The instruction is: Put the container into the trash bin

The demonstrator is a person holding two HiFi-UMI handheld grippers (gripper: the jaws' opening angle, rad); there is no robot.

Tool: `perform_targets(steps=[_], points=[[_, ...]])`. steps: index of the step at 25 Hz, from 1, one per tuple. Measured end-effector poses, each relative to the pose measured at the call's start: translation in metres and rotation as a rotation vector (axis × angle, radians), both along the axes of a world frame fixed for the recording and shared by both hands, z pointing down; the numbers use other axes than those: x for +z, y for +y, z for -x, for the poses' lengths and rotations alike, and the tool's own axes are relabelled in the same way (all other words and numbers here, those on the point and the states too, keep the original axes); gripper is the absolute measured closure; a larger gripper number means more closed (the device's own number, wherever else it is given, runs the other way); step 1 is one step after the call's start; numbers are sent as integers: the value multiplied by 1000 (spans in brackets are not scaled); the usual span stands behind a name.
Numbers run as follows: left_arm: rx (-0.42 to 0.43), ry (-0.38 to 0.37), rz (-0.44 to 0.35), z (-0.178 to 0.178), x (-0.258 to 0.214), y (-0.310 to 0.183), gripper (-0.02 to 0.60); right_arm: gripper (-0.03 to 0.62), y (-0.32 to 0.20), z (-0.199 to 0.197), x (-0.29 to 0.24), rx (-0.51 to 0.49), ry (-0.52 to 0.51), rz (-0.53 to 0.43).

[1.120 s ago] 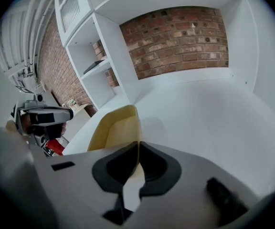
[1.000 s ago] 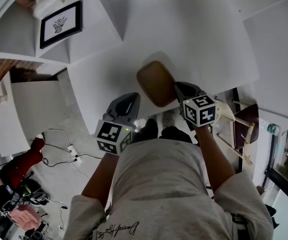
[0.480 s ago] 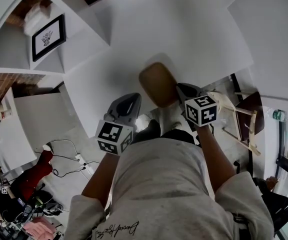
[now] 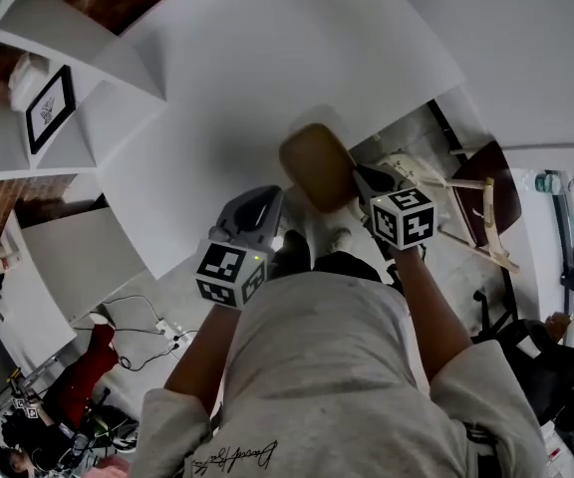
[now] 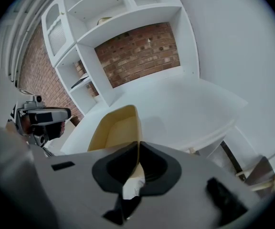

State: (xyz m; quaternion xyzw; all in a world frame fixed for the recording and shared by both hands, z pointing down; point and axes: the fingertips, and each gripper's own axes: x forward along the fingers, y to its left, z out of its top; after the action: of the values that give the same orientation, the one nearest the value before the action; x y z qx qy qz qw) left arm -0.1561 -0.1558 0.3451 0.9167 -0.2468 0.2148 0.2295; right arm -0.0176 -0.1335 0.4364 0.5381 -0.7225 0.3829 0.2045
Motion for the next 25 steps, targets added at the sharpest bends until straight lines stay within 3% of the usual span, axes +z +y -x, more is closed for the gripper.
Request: perform_targets(steps=[17, 25], points=[[176, 34, 40, -101, 0, 100, 565, 557, 148, -119, -3, 267, 18, 23], [244, 12, -1, -124, -2, 137, 565, 557, 200, -150, -3, 359, 11, 14]])
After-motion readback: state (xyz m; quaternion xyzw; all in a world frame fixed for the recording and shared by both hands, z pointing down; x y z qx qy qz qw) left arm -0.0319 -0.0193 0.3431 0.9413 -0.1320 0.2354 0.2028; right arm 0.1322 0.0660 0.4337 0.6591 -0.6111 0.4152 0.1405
